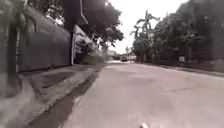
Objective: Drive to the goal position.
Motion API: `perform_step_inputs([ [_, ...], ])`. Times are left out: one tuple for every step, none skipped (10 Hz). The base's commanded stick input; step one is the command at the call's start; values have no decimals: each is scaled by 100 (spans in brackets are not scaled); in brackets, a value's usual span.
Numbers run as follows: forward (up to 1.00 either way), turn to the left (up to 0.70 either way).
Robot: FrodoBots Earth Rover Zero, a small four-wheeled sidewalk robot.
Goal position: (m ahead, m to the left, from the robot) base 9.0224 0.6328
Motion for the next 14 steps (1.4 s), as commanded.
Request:
perform_step_inputs([
  [70,0],
  [70,0],
  [70,-2],
  [70,-11],
  [70,-24],
  [70,-6],
  [70,0],
  [70,0],
  [70,0],
  [70,0],
  [70,0],
  [70,0],
  [70,0],
  [70,0],
])
